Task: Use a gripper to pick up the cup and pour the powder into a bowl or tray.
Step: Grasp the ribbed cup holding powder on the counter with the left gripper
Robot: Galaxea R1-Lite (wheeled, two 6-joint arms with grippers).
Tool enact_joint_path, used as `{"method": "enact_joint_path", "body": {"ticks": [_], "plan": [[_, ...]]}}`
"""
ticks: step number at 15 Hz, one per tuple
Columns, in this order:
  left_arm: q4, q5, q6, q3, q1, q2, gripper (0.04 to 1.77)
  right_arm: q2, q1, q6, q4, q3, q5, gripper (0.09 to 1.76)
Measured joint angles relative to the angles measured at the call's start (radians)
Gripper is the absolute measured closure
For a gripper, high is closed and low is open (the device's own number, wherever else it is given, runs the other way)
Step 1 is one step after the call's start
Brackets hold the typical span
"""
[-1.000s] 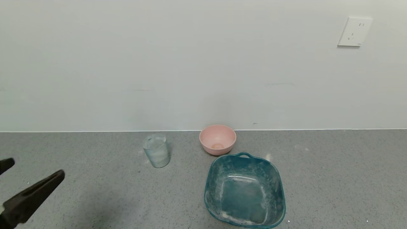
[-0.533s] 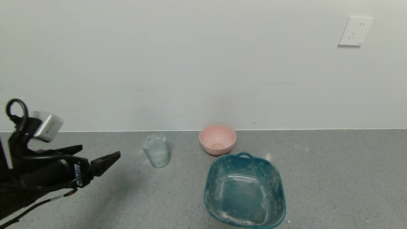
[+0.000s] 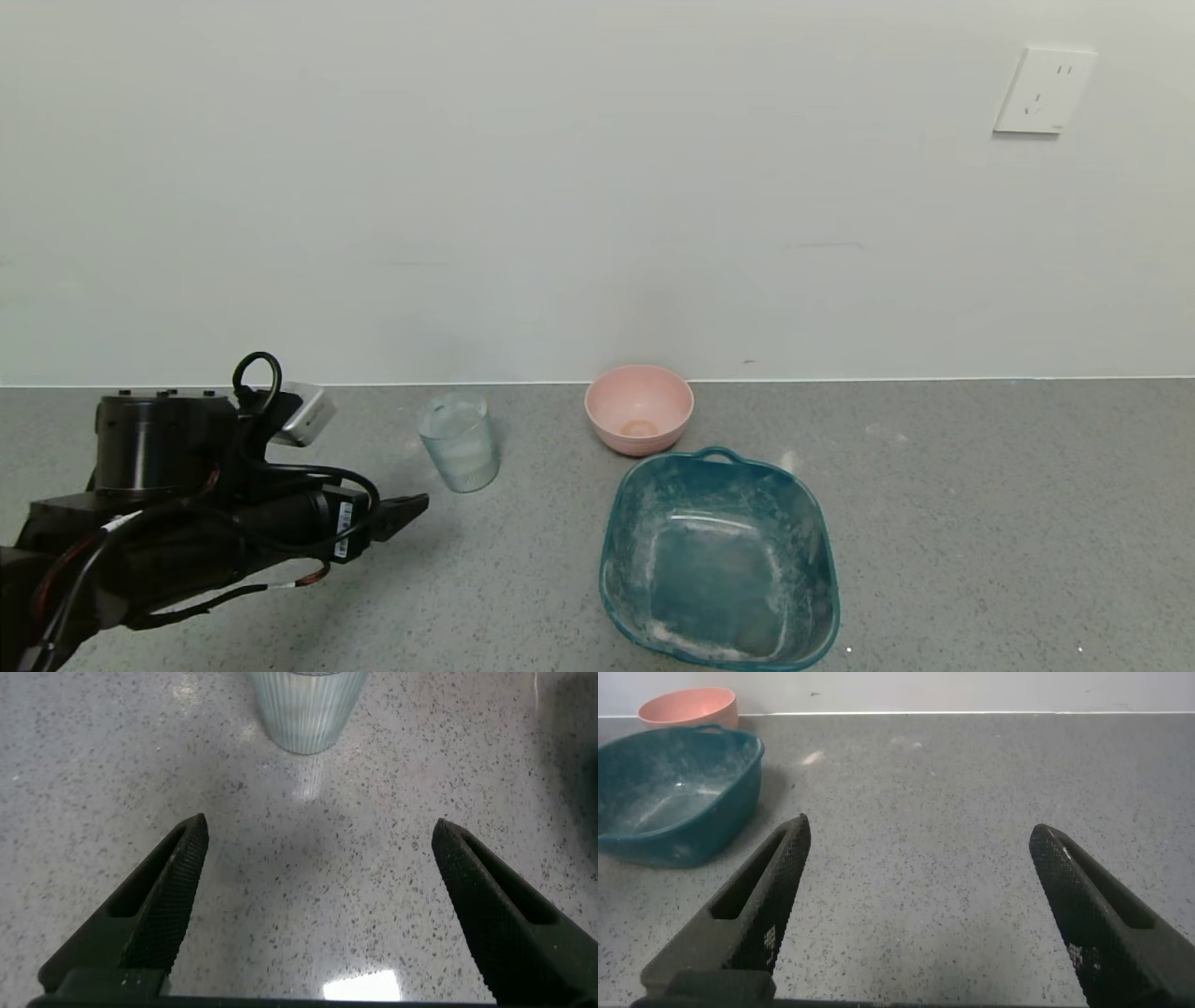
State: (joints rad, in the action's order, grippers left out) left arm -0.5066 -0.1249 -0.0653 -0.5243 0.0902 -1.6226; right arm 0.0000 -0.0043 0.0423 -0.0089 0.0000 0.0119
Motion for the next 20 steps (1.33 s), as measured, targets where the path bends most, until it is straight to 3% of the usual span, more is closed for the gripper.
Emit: {"method": "enact_joint_path", "body": {"ticks": [4,8,12,16,20], "plan": [[-0.178,0.002,0.0,0.029,0.023,-0.121,0.09,0.0,0.0,0.0,0.0,0.0,0.0,0.14],[-0.266,0.001,-0.001,0.042,0.049,-0.226,0.09,0.0,0.0,0.0,0.0,0.0,0.0,0.14],[-0.427,0.01,0.01,0.056,0.066,-0.331,0.09,0.0,0.0,0.0,0.0,0.0,0.0,0.14],[-0.553,0.093,0.04,0.066,0.097,-0.42,0.09,0.0,0.0,0.0,0.0,0.0,0.0,0.14],[-0.7,0.14,0.072,0.092,0.128,-0.478,0.09,0.0,0.0,0.0,0.0,0.0,0.0,0.14]]}}
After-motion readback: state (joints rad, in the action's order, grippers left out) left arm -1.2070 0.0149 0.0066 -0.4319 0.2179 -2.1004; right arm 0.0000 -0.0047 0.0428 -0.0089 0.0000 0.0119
